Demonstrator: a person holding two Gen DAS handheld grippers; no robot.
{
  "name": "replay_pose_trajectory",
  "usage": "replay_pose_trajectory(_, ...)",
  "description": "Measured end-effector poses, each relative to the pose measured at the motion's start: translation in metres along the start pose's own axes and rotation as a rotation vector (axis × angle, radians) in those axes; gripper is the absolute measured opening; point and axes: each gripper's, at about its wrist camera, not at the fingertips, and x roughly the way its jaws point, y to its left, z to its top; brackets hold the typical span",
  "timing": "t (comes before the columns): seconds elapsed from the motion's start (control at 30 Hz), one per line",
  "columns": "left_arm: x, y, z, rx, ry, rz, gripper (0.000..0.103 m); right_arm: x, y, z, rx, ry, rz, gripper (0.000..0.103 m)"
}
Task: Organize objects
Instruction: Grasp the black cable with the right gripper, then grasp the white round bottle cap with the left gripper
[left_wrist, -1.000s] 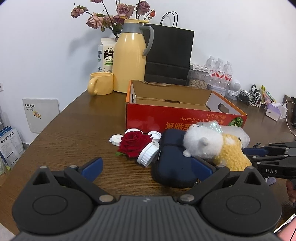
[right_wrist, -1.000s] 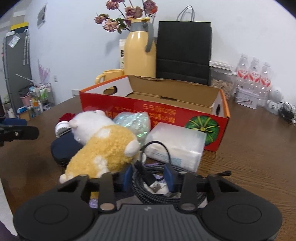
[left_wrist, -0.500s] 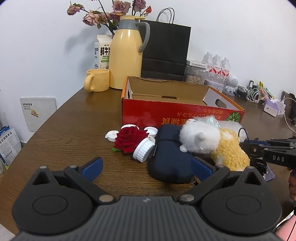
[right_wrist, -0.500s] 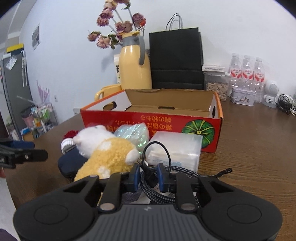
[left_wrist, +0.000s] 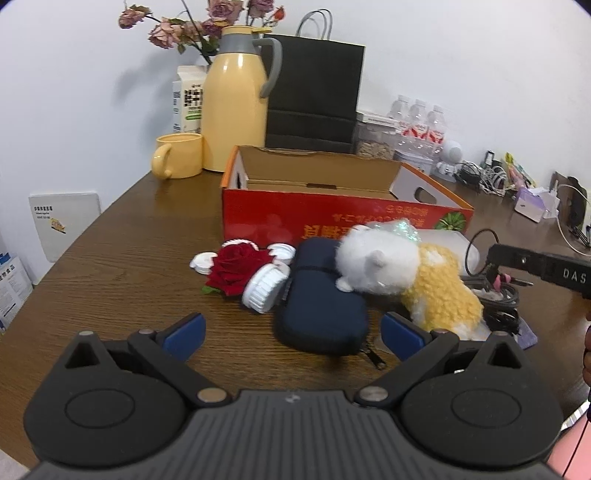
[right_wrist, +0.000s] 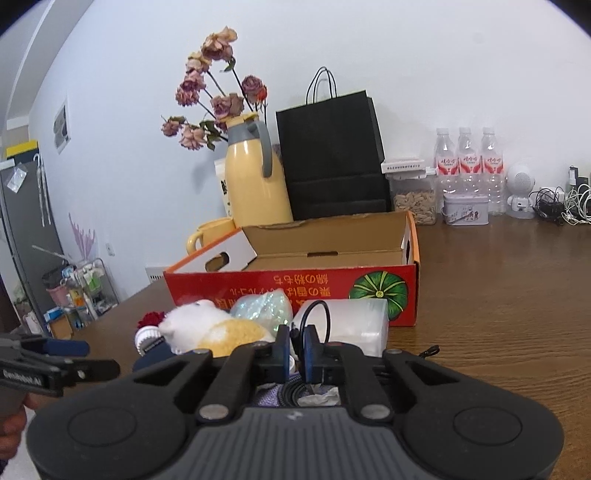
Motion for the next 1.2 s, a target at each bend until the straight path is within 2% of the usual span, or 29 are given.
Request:
replay_pose_trajectory(0.23, 0.0, -0.03, -0.011, 0.045, 0.014, -0.098, 0.103, -0.028, 0.009, 0.003, -0.002, -0.08, -0.002, 0.007)
replay_pose_trajectory(0.37, 0.007, -0.056, -0.02, 0.099, 0.05, -0.143, 0.103, -0.039, 0.014, 0.0, -0.011, -0.095, -0.005, 0.007)
replay_pose_trajectory(0.43, 0.011, -0.065, -0.025, 0.11, 0.07, -0.152, 0.098, -0.041, 0.017, -0.003, -0.013, -0.094, -0.009, 0.007)
replay_pose_trajectory(0.53, 0.017, -0.074, -0.03, 0.115, 0.096, -0.165, 0.082, -0.042, 0.018, -0.009, -0.011, -0.082, -0.003, 0.007)
replay_pose_trajectory(0.6, 0.02, -0.077, -0.032, 0.116, 0.106, -0.177, 0.062, -0.042, 0.018, -0.012, -0.01, -0.075, 0.002, 0.007)
replay_pose_trajectory(0.63, 0.02, -0.078, -0.033, 0.115, 0.108, -0.192, 0.056, -0.041, 0.019, -0.013, -0.009, -0.073, 0.007, 0.007)
replay_pose_trajectory(0.7, 0.019, -0.079, -0.034, 0.121, 0.105, -0.221, 0.019, -0.04, 0.02, -0.015, -0.01, -0.068, 0.015, 0.007)
replay_pose_trajectory(0.77, 0.02, -0.076, -0.035, 0.108, 0.112, -0.244, 0.013, -0.039, 0.022, -0.017, -0.011, -0.065, 0.021, 0.007)
replay_pose_trajectory(1.0, 0.013, -0.066, -0.034, 0.085, 0.08, -0.261, 0.01, -0.037, 0.025, -0.019, -0.013, -0.058, 0.029, 0.007)
replay_pose_trajectory(1.2, -0.01, -0.052, -0.022, 0.086, -0.022, -0.268, 0.01, -0.038, 0.026, -0.012, -0.028, -0.076, 0.025, 0.007)
